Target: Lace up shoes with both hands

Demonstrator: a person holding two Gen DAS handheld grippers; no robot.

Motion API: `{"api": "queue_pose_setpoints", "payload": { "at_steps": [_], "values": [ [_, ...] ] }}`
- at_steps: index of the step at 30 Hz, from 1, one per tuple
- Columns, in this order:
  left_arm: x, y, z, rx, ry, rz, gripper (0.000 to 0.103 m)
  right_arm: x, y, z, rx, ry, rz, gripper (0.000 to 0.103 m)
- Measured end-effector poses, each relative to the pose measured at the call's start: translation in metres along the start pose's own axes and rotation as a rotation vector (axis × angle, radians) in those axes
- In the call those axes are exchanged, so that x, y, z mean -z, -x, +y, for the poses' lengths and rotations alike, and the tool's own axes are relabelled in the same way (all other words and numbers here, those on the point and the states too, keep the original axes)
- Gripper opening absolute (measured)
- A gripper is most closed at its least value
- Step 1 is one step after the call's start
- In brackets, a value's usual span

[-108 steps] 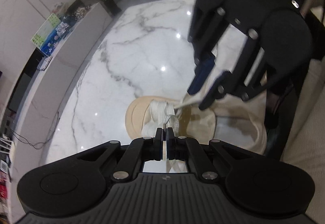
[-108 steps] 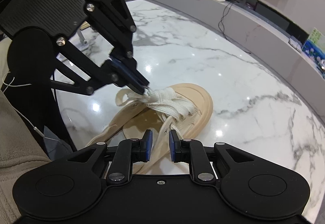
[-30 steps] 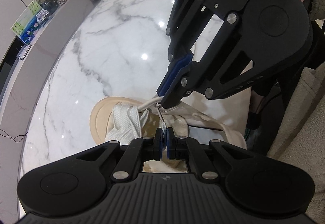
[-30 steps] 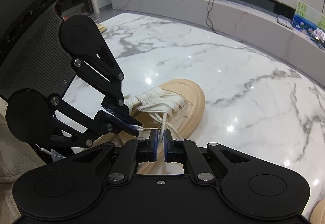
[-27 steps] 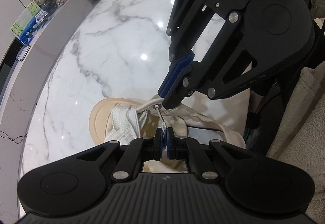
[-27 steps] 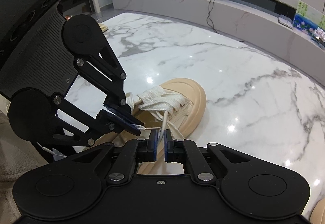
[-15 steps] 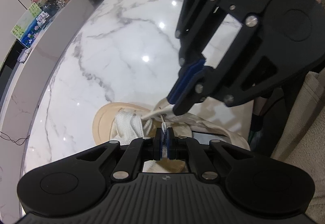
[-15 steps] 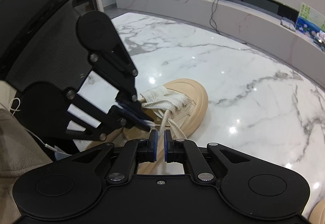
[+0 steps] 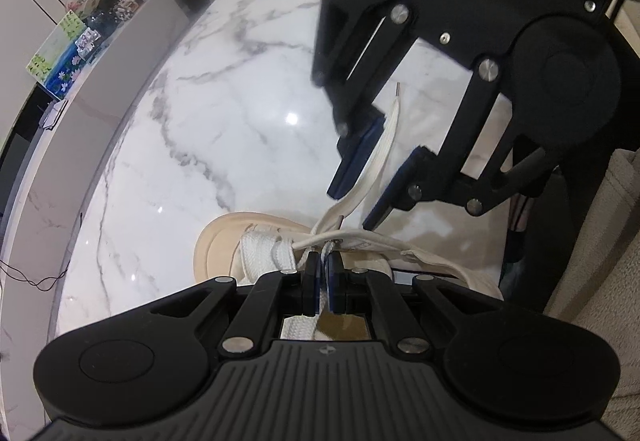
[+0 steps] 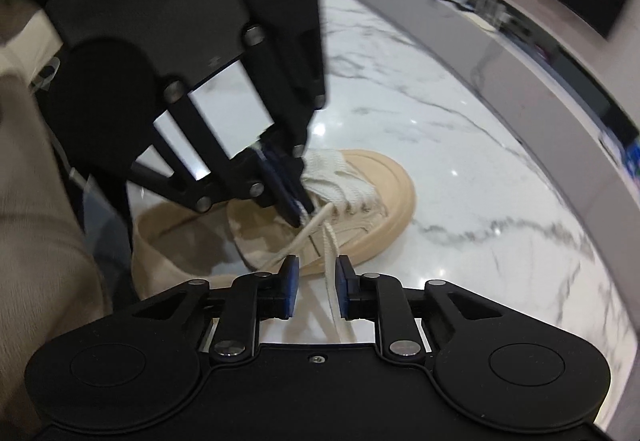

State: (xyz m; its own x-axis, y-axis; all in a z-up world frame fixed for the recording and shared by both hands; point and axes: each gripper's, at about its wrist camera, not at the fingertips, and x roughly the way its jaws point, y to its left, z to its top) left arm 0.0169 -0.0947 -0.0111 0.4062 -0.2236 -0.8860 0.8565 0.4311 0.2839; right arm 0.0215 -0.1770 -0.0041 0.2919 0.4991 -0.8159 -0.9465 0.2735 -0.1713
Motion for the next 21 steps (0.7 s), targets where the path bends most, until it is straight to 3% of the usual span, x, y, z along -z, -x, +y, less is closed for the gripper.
{"api": "queue_pose_setpoints", "payload": {
  "at_steps": [5, 10, 14, 21],
  "values": [
    [0.000, -0.001, 0.002, 0.005, 0.004, -0.003, 0.003, -0.004, -0.004, 0.001, -0.005, 0.088, 0.002, 0.017],
    [0.000, -0.003, 0.002, 0.010, 0.011, -0.007, 0.003, -0.006, -0.009, 0.002, -0.024, 0.144, 0.001, 0.009],
    [0.001, -0.003, 0.002, 0.011, 0.017, -0.011, 0.003, -0.005, -0.012, 0.003, -0.030, 0.152, 0.000, 0.003],
    [0.004, 0.003, 0.001, -0.002, 0.049, -0.025, 0.007, -0.004, -0.013, 0.007, -0.021, 0.153, 0.002, 0.001]
  ]
}}
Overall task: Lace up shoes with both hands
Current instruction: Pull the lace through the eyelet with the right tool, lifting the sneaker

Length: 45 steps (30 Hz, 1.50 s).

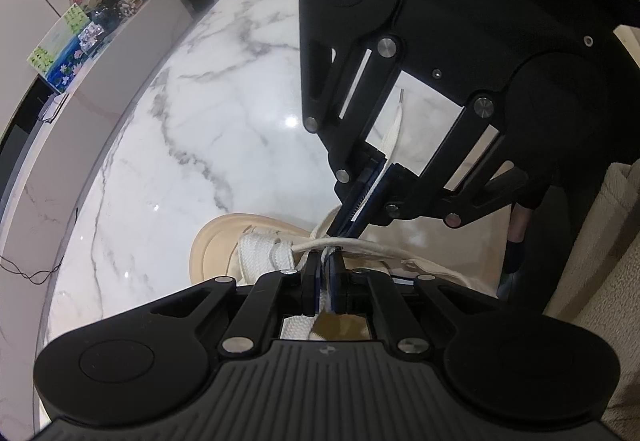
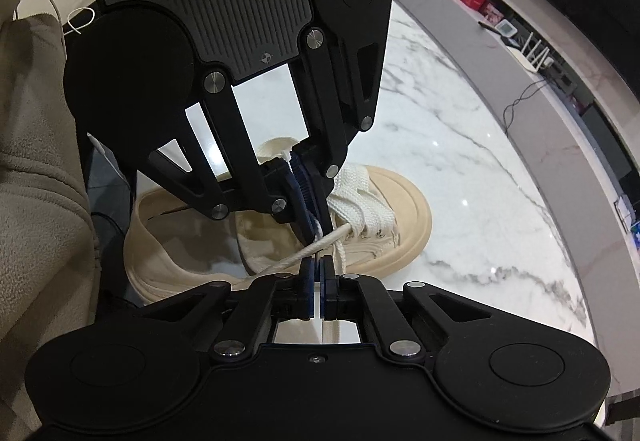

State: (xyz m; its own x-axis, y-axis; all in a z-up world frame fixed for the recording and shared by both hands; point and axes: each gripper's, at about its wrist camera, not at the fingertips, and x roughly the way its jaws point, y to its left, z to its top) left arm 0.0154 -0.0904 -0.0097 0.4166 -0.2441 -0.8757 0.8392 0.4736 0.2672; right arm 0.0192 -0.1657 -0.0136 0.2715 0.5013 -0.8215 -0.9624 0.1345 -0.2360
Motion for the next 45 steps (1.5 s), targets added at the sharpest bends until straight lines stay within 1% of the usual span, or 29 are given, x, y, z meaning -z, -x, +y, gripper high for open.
{"api": "queue_pose_setpoints", "payload": {
  "at_steps": [1, 2, 6, 11, 15, 19, 23, 31, 33, 38, 42, 44, 45],
  "values": [
    [0.001, 0.003, 0.000, -0.008, 0.007, -0.006, 0.012, 0.000, 0.001, 0.000, 0.001, -0.001, 0.001, 0.001],
    [0.002, 0.007, 0.000, -0.016, 0.017, -0.013, 0.013, 0.000, 0.001, 0.000, 0.001, -0.001, 0.003, 0.001],
    [0.008, 0.023, 0.002, -0.050, 0.057, -0.033, 0.015, 0.004, 0.005, -0.001, 0.005, -0.011, 0.021, 0.001],
    [0.020, 0.034, 0.005, -0.072, 0.113, -0.031, 0.016, 0.022, 0.010, -0.003, 0.010, -0.042, 0.080, 0.001],
    [0.031, 0.040, 0.003, -0.067, 0.183, -0.030, 0.016, 0.043, 0.016, -0.007, 0.026, -0.082, 0.139, 0.001],
    [0.033, 0.038, -0.002, -0.049, 0.218, -0.036, 0.016, 0.069, 0.021, -0.008, 0.037, -0.124, 0.212, 0.001],
    [0.034, 0.031, -0.005, -0.038, 0.266, -0.045, 0.016, 0.089, 0.027, -0.008, 0.045, -0.166, 0.266, 0.001],
    [0.046, 0.034, 0.000, -0.067, 0.315, -0.014, 0.016, 0.133, 0.033, -0.019, 0.080, -0.263, 0.375, 0.001],
    [0.047, 0.035, 0.001, -0.067, 0.324, -0.013, 0.016, 0.141, 0.036, -0.022, 0.071, -0.294, 0.376, 0.001],
    [0.046, 0.037, 0.001, -0.075, 0.317, -0.005, 0.016, 0.142, 0.040, -0.022, 0.038, -0.335, 0.356, 0.001],
    [0.050, 0.038, 0.004, -0.070, 0.330, -0.007, 0.016, 0.145, 0.035, -0.031, 0.092, -0.362, 0.370, 0.002],
    [0.051, 0.042, 0.006, -0.062, 0.340, -0.021, 0.016, 0.143, 0.034, -0.037, 0.103, -0.370, 0.357, 0.003],
    [0.050, 0.044, 0.006, -0.060, 0.340, -0.031, 0.016, 0.142, 0.032, -0.039, 0.103, -0.374, 0.345, 0.005]
  ]
}}
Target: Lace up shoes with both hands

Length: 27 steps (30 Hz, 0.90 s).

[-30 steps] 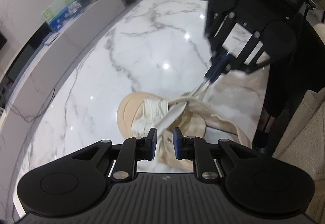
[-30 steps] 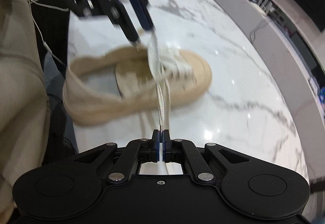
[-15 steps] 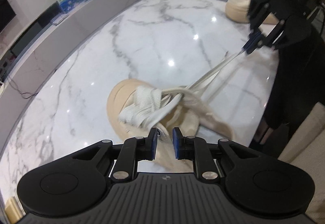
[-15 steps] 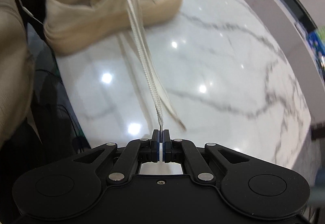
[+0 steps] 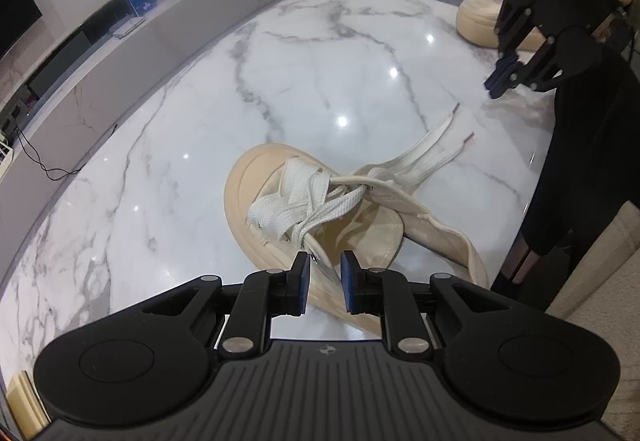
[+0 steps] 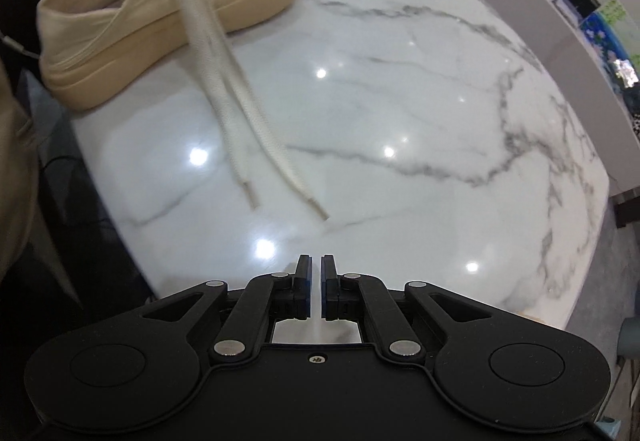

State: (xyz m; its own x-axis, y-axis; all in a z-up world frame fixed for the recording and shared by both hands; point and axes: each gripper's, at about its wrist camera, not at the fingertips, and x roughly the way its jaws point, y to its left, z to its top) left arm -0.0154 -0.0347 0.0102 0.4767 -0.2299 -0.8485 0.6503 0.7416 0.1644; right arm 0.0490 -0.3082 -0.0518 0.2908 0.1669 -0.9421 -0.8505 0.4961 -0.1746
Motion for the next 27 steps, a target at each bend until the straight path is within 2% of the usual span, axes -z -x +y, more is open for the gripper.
{"api": "queue_pose_setpoints", "payload": {
  "at_steps": [1, 3, 8, 16, 17, 18, 20, 23, 27],
  "values": [
    [-0.001, 0.002, 0.000, 0.002, -0.001, -0.009, 0.016, -0.002, -0.001, -0.001, -0.007, -0.003, -0.013, 0.007],
    [-0.005, 0.008, 0.001, 0.006, 0.003, -0.035, 0.016, -0.006, -0.004, -0.002, -0.022, 0.000, -0.027, 0.018],
    [-0.010, 0.014, 0.005, 0.015, 0.019, -0.065, 0.016, -0.023, -0.023, -0.009, -0.072, 0.040, -0.033, 0.018],
    [-0.010, 0.011, 0.013, 0.011, 0.043, -0.069, 0.016, -0.028, -0.033, -0.021, -0.150, 0.026, -0.017, 0.018],
    [-0.010, 0.010, 0.014, 0.013, 0.045, -0.070, 0.016, -0.027, -0.032, -0.021, -0.158, 0.021, -0.018, 0.016],
    [-0.010, 0.010, 0.015, 0.013, 0.046, -0.069, 0.016, -0.027, -0.032, -0.022, -0.164, 0.015, -0.019, 0.007],
    [-0.010, 0.009, 0.016, 0.012, 0.046, -0.068, 0.016, -0.027, -0.031, -0.022, -0.174, 0.011, -0.017, 0.001],
    [-0.010, 0.008, 0.017, 0.014, 0.047, -0.067, 0.016, -0.028, -0.029, -0.017, -0.159, 0.027, -0.017, 0.001],
    [-0.008, 0.008, 0.016, 0.021, 0.039, -0.061, 0.016, -0.035, -0.011, -0.012, -0.146, 0.043, -0.065, 0.001]
  ]
}}
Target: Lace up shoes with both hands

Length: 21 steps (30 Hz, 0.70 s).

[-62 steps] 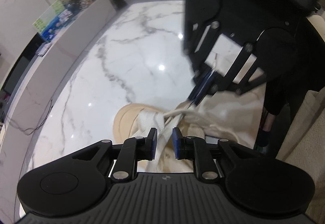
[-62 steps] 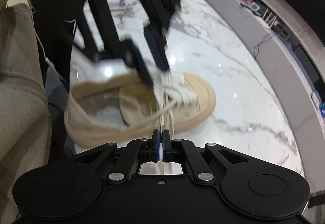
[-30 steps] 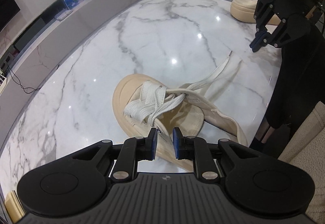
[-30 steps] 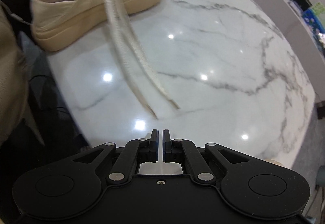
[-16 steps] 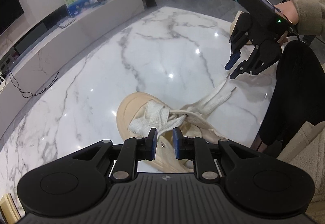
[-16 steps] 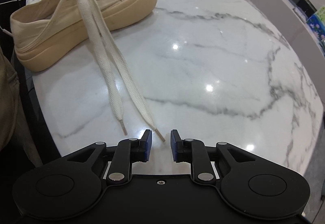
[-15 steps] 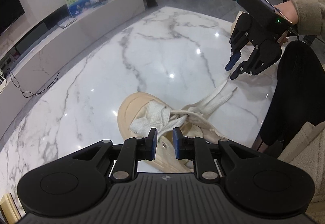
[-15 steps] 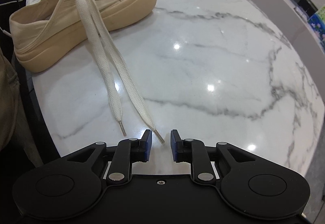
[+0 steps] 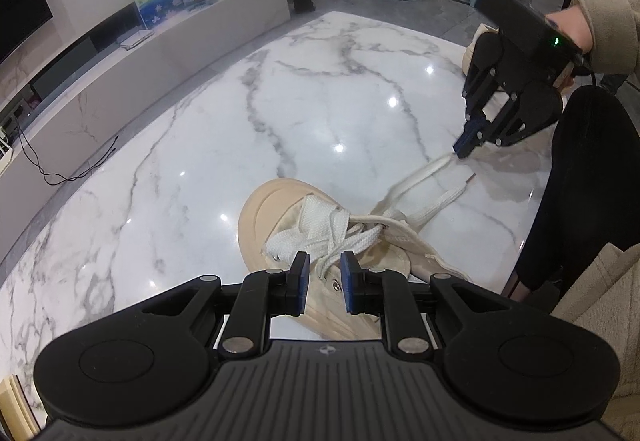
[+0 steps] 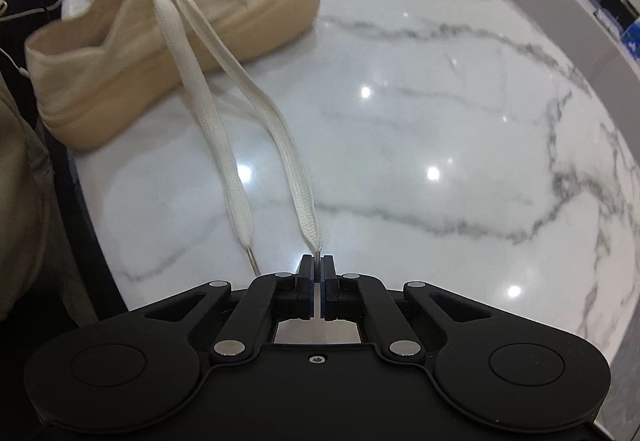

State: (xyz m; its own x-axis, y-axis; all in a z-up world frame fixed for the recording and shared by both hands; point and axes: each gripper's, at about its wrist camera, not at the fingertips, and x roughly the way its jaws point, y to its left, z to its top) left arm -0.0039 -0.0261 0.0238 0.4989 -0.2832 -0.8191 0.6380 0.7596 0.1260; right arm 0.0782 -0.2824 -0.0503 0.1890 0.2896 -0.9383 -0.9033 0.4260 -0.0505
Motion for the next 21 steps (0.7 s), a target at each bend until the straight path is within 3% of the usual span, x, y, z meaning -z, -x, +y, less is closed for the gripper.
{"api": "queue_pose_setpoints", "payload": {
  "at_steps": [5, 11, 14, 21],
  "values": [
    [0.004, 0.001, -0.001, 0.002, 0.000, 0.002, 0.016, -0.027, 0.037, 0.017, 0.016, 0.077, -0.103, 0.001],
    [0.007, 0.002, -0.004, 0.000, -0.001, -0.003, 0.016, -0.071, 0.067, 0.056, 0.026, 0.263, -0.194, 0.001],
    [0.008, 0.004, -0.005, -0.001, 0.000, -0.014, 0.016, -0.097, 0.066, 0.070, 0.024, 0.361, -0.189, 0.001],
    [0.015, 0.008, 0.001, -0.004, 0.026, -0.042, 0.016, -0.144, 0.040, 0.098, 0.123, 0.627, -0.048, 0.001]
  ]
}}
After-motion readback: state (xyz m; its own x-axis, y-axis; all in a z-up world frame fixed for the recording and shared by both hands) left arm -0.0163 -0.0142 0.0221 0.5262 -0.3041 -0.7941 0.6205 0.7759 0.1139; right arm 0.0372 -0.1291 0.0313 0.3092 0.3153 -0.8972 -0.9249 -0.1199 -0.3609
